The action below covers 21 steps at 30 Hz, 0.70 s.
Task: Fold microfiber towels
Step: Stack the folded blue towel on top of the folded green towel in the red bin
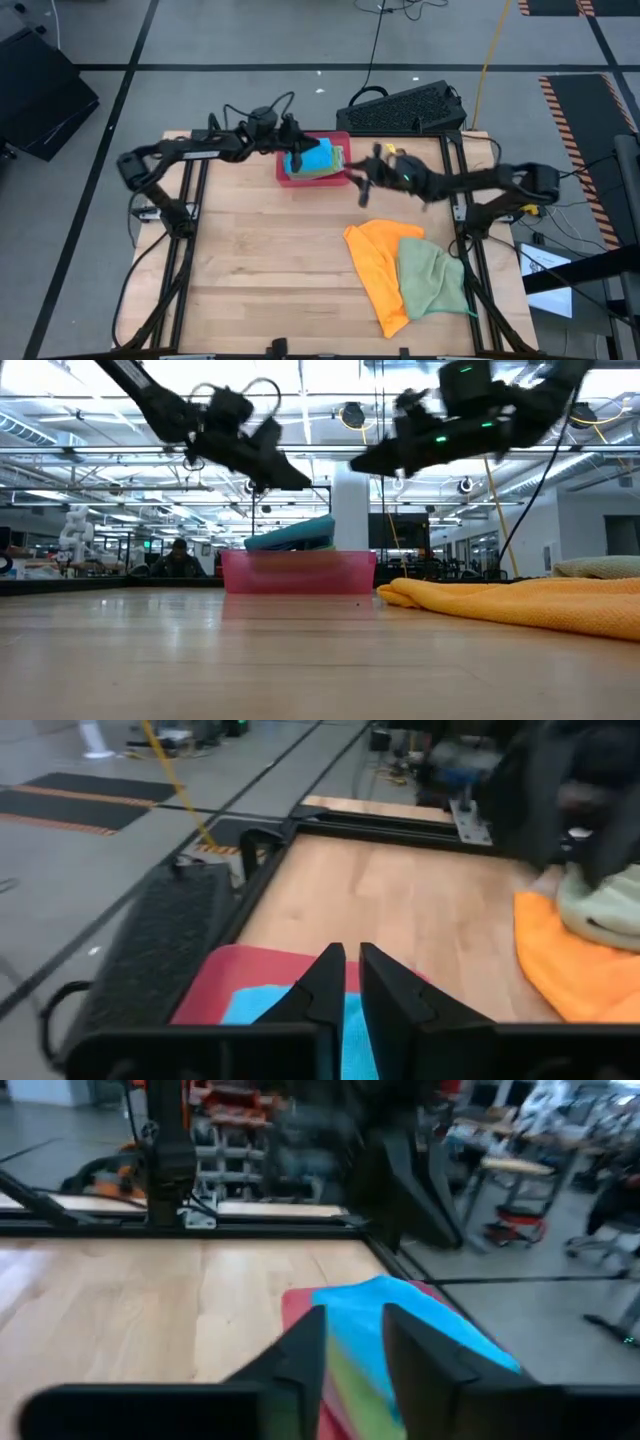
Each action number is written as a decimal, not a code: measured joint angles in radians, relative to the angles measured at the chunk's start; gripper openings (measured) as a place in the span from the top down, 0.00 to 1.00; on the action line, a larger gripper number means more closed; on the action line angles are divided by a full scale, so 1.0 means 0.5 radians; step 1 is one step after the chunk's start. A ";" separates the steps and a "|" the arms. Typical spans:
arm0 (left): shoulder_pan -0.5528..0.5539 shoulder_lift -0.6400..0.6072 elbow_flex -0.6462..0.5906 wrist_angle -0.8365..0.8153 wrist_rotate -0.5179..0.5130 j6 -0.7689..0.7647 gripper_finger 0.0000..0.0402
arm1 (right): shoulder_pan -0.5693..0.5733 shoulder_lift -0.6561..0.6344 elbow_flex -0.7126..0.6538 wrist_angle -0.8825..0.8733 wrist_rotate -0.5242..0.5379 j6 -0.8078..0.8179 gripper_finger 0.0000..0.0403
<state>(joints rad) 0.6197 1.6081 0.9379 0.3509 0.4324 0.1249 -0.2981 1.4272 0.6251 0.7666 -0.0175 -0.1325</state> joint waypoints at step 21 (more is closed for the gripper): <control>-0.317 -0.760 -0.873 0.386 -0.543 -0.226 0.95 | -0.477 1.023 1.254 -1.100 -1.037 0.118 0.99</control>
<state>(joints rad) 0.4610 1.2282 0.5014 0.5438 0.1612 0.0120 -0.5368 1.9388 1.2519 0.2165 -0.5359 -0.0734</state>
